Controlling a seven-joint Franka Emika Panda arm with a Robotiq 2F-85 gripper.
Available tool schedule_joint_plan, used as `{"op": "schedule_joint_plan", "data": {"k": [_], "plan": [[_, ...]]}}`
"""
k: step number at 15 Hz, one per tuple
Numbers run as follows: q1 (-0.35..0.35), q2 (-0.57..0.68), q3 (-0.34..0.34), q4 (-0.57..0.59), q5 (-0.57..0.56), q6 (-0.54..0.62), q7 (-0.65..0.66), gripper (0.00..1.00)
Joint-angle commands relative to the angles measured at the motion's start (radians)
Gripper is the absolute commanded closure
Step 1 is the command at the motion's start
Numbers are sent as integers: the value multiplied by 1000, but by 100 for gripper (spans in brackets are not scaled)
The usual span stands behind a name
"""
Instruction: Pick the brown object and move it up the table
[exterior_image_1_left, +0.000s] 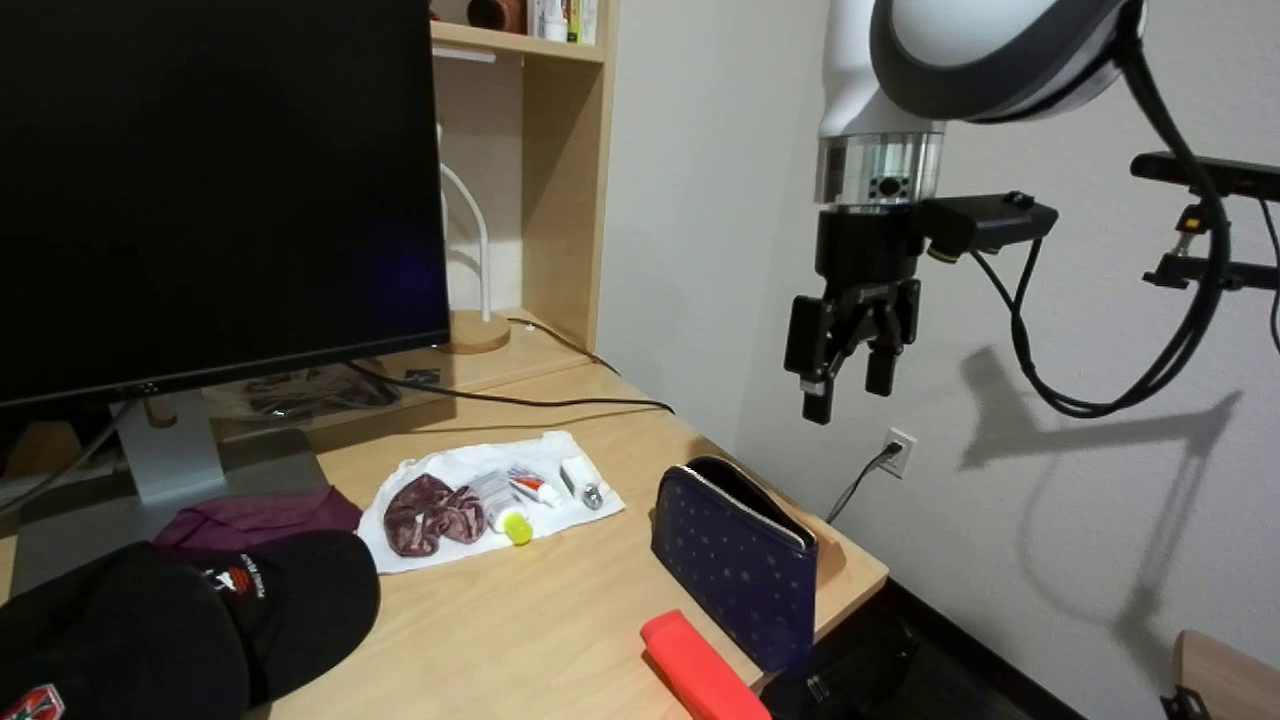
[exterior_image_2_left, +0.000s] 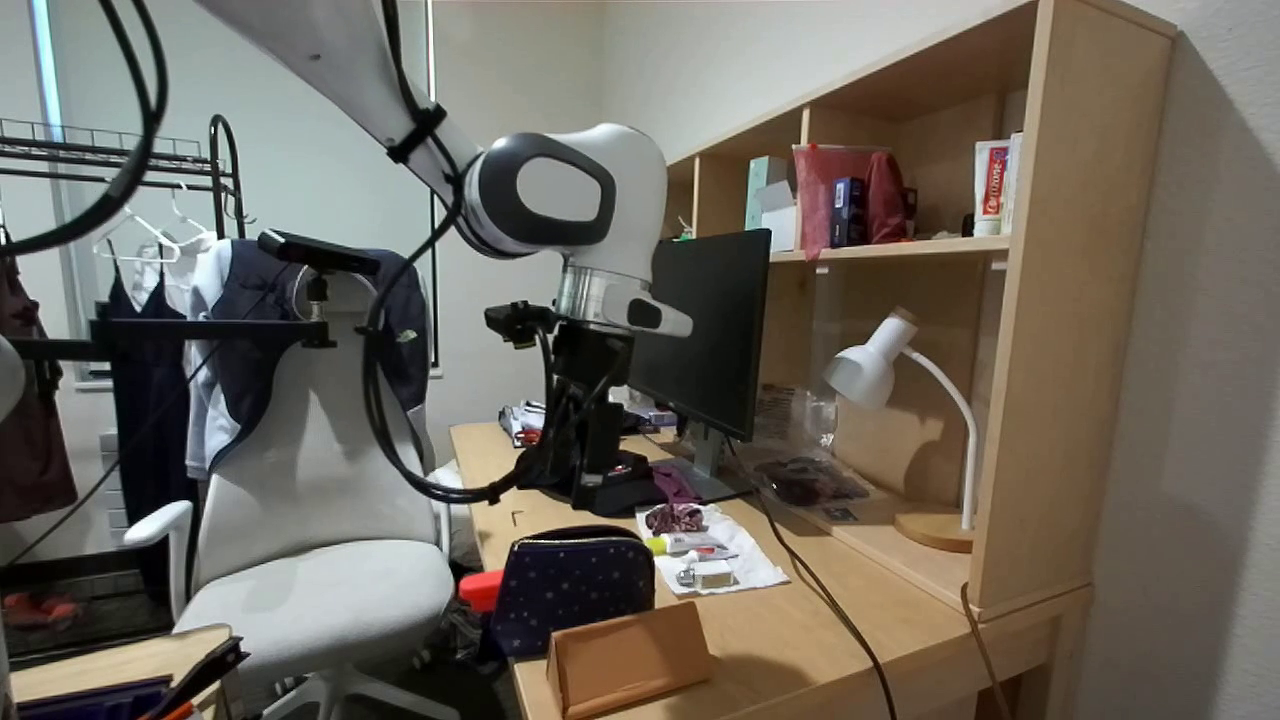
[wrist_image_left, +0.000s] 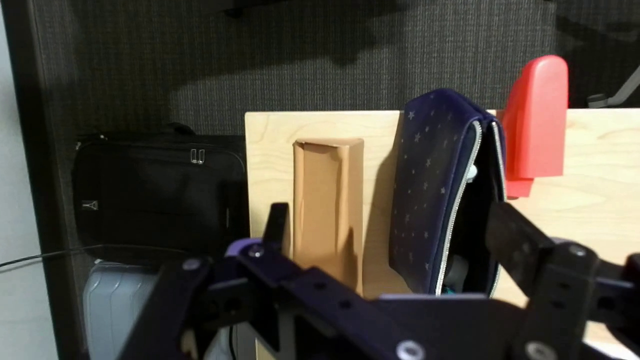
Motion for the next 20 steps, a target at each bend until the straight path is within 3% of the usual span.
{"op": "schedule_joint_plan", "data": {"k": [1,6,11,14,20], "plan": [[-15,77,-17,-41,53,145,-65,0],[-31,203,-37,-90,151,330,-152,0],[-50,317,-5,-89,243,480,-269,0],[-53,384,17,-70,233,517,-314,0],[-46,454,18,-43,152,517,-285,0]]}}
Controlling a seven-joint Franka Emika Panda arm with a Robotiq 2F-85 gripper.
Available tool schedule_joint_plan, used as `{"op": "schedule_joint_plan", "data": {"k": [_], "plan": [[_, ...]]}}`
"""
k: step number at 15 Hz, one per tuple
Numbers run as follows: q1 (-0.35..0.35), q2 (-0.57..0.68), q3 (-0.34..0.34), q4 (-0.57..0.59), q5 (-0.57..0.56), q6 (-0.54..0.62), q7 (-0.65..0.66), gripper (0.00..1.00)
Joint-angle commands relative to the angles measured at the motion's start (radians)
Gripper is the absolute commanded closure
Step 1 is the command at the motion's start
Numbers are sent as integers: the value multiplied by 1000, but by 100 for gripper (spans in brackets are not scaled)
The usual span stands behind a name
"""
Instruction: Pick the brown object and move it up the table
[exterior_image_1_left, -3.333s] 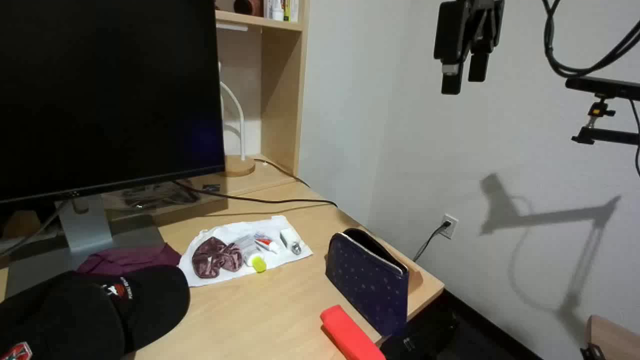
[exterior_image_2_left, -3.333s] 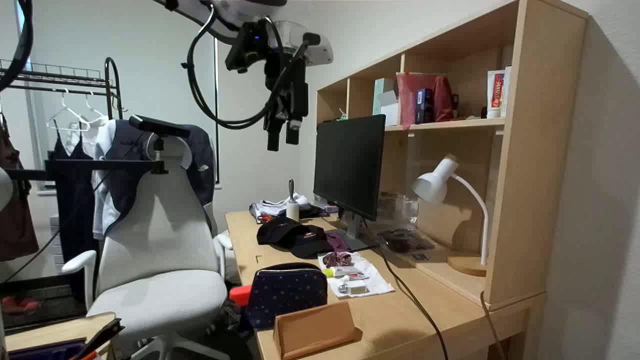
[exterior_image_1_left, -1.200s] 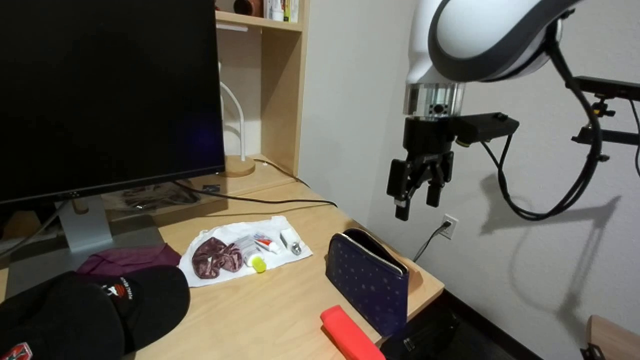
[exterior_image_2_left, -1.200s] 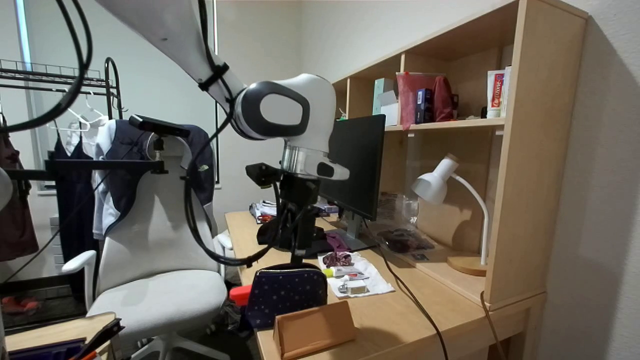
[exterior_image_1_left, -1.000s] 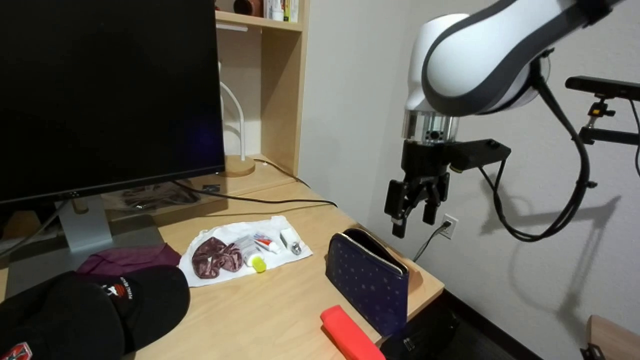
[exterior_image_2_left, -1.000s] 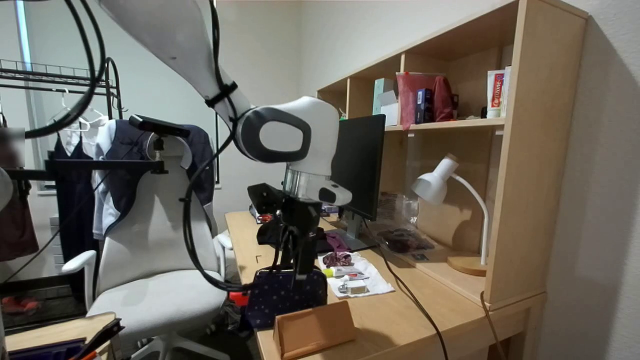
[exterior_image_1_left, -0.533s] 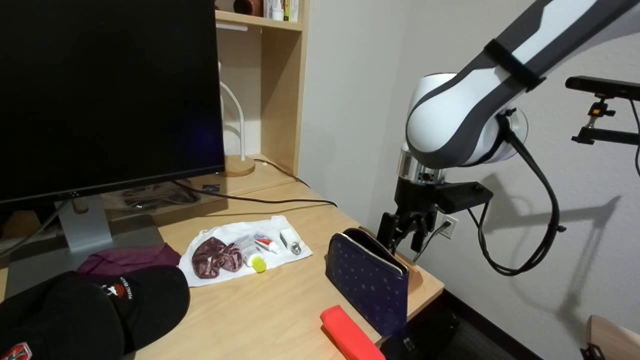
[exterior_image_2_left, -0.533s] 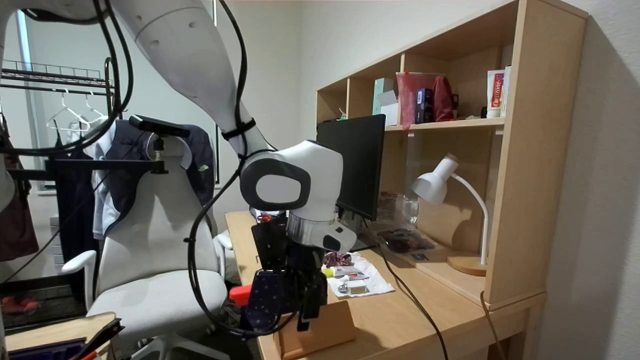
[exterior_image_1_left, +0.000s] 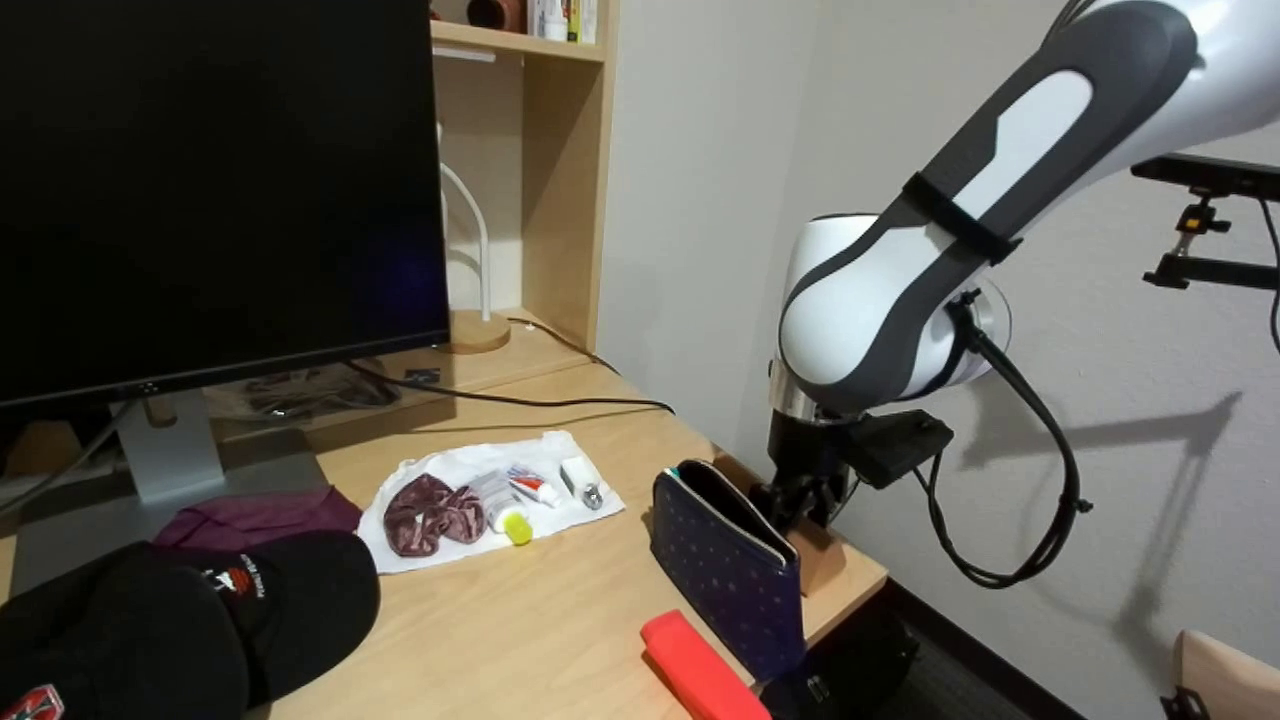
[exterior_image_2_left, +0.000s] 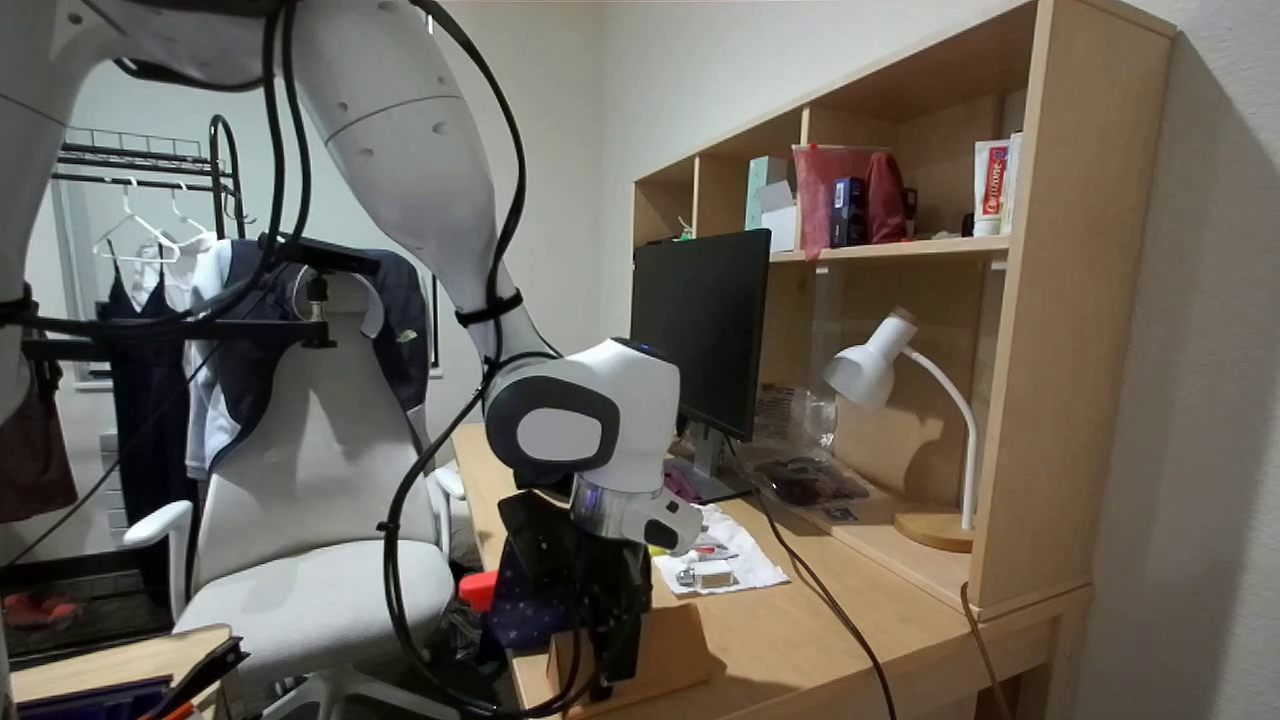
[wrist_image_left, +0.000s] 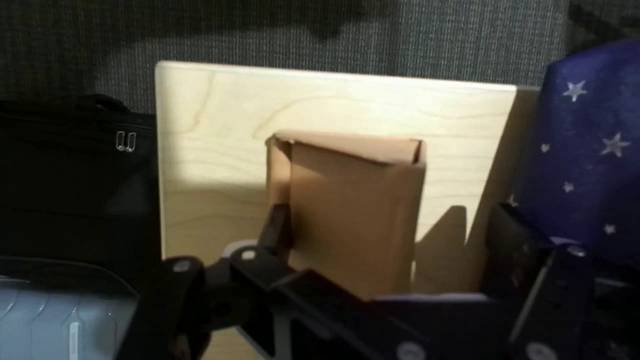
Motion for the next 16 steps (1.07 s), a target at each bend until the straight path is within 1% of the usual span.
{"op": "schedule_joint_plan", "data": {"k": [1,5,6,7,8,10,12,14,16], "plan": [[-17,37,11,22,-45,12,-13,0],[-18,41,8,28,-78,-2,-11,0],[-22,44,11,34,-83,-17,-23,25],[-29,44,20,40,-73,-30,-36,27],[-34,43,24,44,-67,-39,-45,33],[-39,39,25,51,-64,-55,-54,47],[-46,32,28,55,-62,-71,-63,59],[-48,12,21,53,-70,-99,-58,62],[-58,-23,20,42,-65,-128,-78,70]]}}
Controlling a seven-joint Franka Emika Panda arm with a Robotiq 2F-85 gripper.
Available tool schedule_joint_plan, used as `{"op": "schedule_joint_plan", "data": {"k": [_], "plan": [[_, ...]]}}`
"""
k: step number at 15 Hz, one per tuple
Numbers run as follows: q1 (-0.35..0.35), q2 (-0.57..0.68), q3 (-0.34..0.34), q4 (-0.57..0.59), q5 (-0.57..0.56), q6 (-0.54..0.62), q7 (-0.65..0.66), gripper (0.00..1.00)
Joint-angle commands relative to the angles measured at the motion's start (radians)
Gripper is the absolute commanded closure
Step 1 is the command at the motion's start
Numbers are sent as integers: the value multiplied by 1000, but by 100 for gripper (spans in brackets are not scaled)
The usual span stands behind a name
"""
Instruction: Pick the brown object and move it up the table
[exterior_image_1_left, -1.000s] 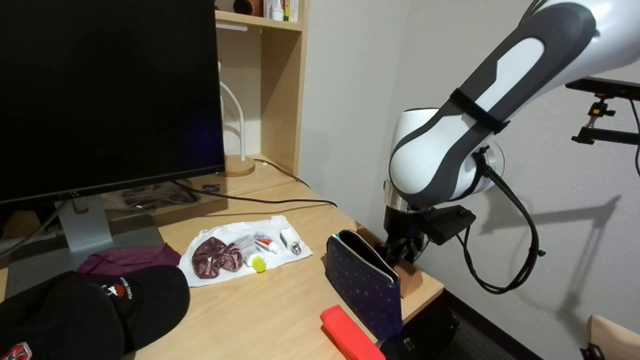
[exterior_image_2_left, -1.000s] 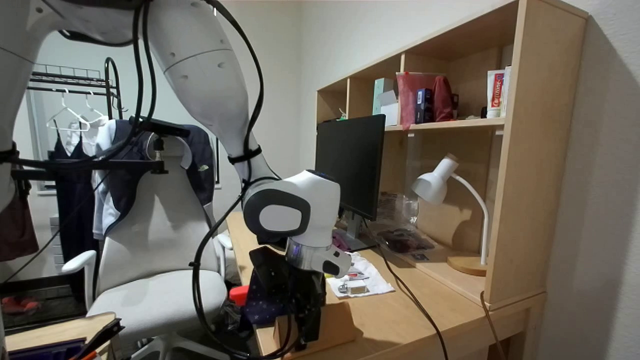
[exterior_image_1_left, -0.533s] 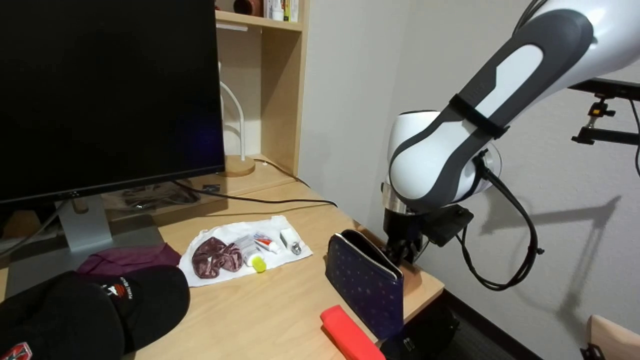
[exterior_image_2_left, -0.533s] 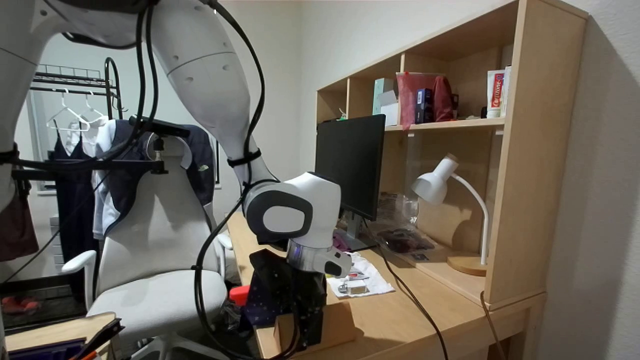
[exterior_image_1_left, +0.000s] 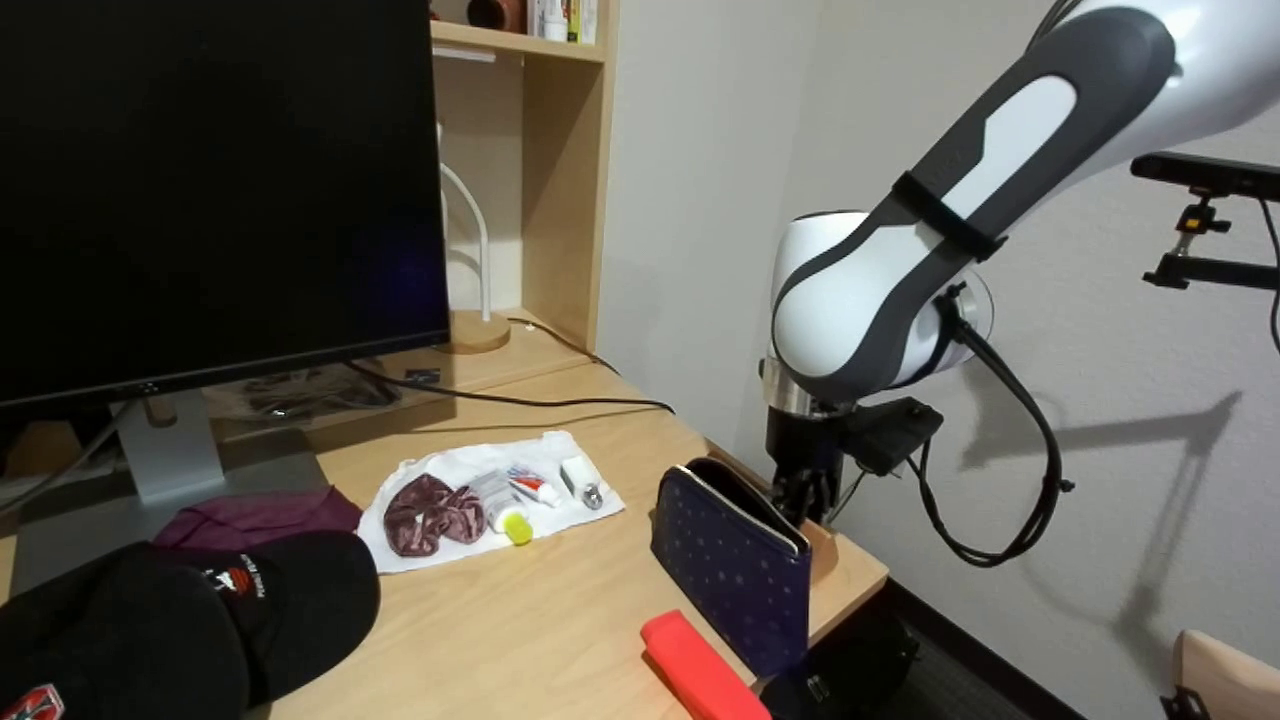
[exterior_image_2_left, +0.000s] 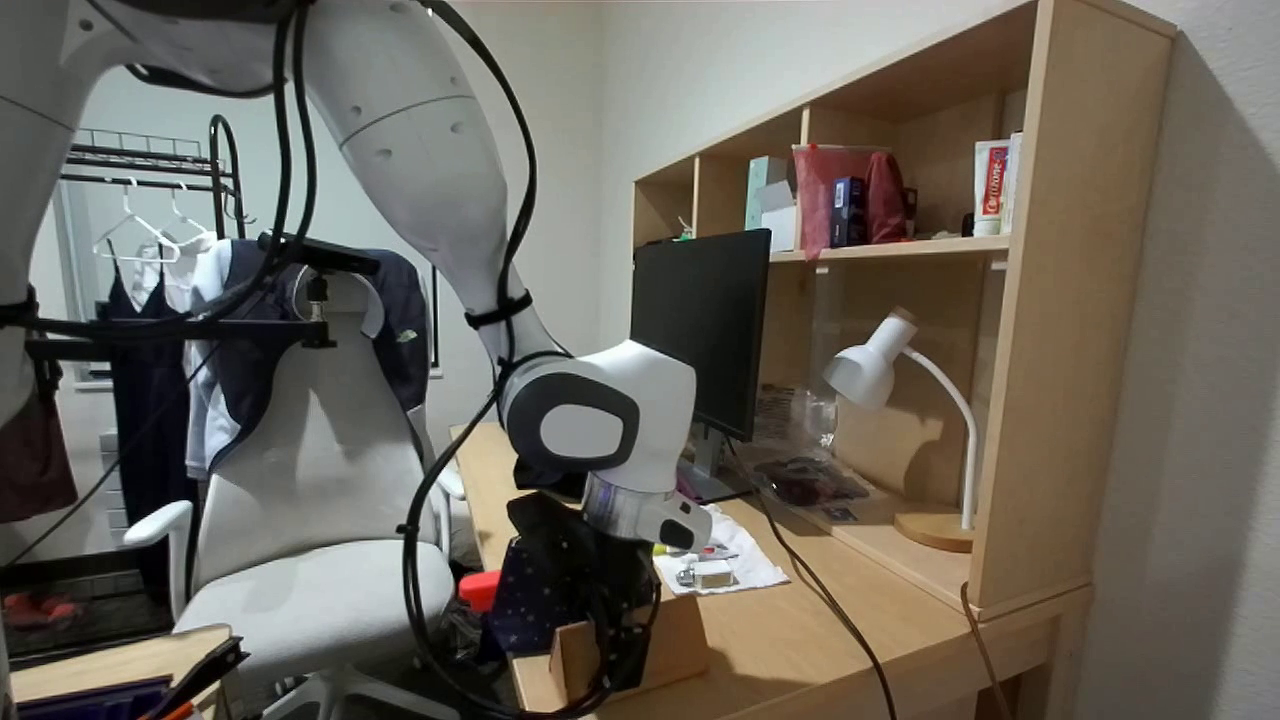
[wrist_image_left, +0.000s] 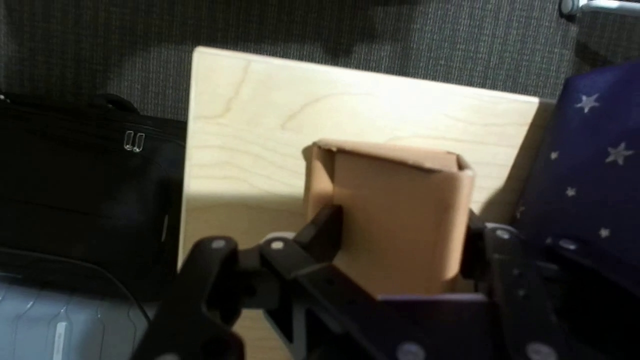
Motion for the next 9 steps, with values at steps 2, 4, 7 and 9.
{"op": "schedule_joint_plan", "data": {"k": [2,4,7,9], "plan": [[-41,-86,9,-22,0,-78,-71,74],[-51,-135,5,-23,2,-142,-107,77],[-63,-192,-8,-4,19,-206,-143,77],[-64,-210,-17,28,34,-235,-168,77]]}}
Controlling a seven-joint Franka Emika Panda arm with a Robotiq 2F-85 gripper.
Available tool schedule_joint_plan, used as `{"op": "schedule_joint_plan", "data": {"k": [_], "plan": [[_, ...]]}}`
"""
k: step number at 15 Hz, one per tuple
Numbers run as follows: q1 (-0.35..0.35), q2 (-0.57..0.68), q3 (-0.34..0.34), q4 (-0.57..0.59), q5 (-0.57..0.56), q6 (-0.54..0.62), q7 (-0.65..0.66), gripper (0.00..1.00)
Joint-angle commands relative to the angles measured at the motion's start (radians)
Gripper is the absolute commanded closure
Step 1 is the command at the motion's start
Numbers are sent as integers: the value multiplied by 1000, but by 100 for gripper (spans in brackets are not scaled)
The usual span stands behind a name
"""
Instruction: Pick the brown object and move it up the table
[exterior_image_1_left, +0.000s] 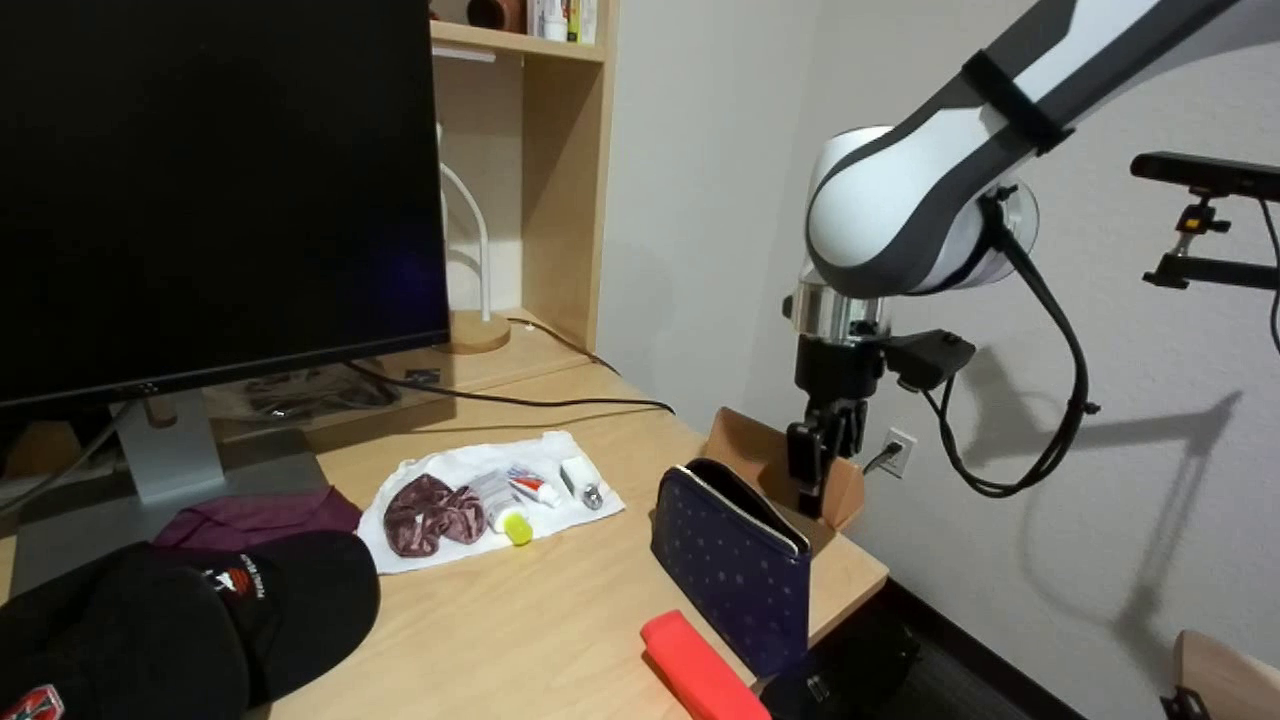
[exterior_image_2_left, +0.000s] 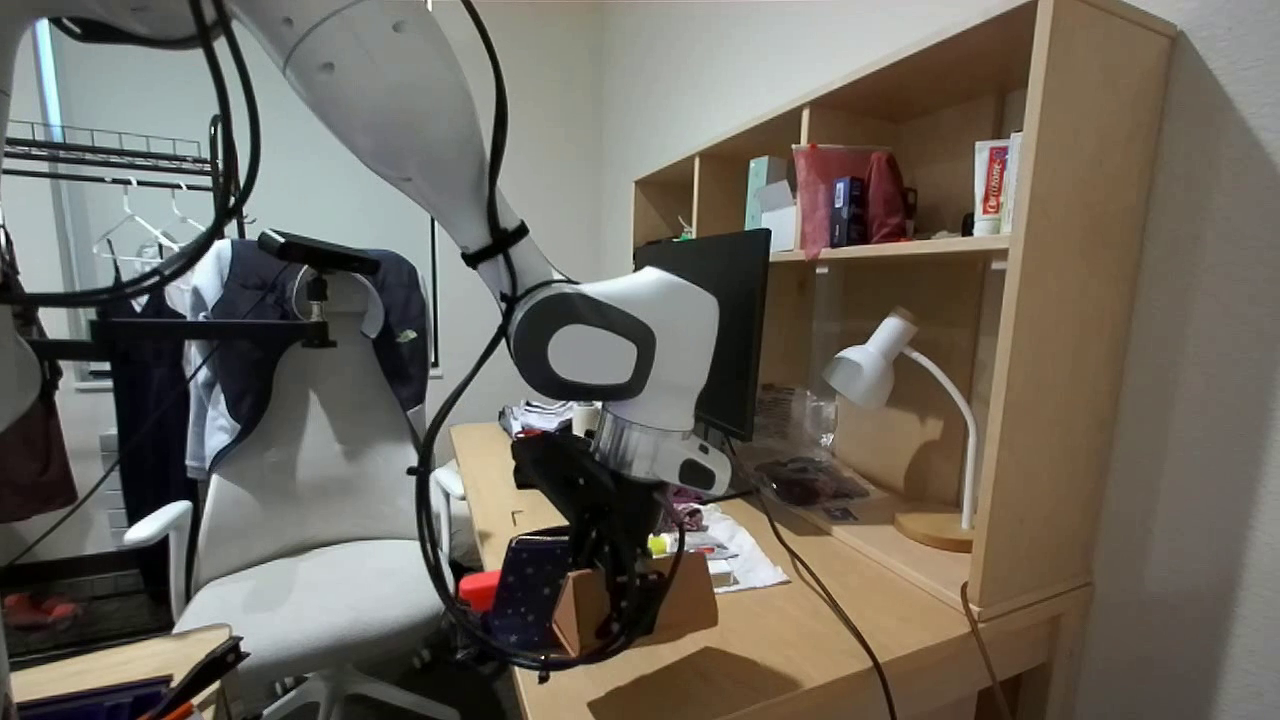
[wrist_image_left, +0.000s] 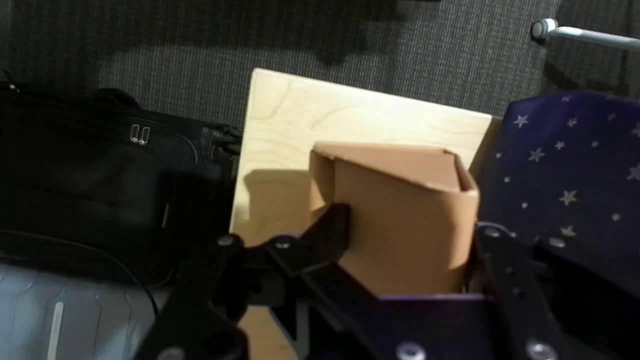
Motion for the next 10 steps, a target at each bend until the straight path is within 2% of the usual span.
{"op": "schedule_joint_plan", "data": {"k": [1,4,8,9,10], "plan": [[-18,-56,-7,41,40,-64,-64,77],[-14,-31,-16,122,66,-48,-56,77],[-18,19,-14,262,94,-86,-70,77],[-6,-18,-17,190,58,-42,-23,52],[-7,-8,-17,217,62,-51,-25,52]]}}
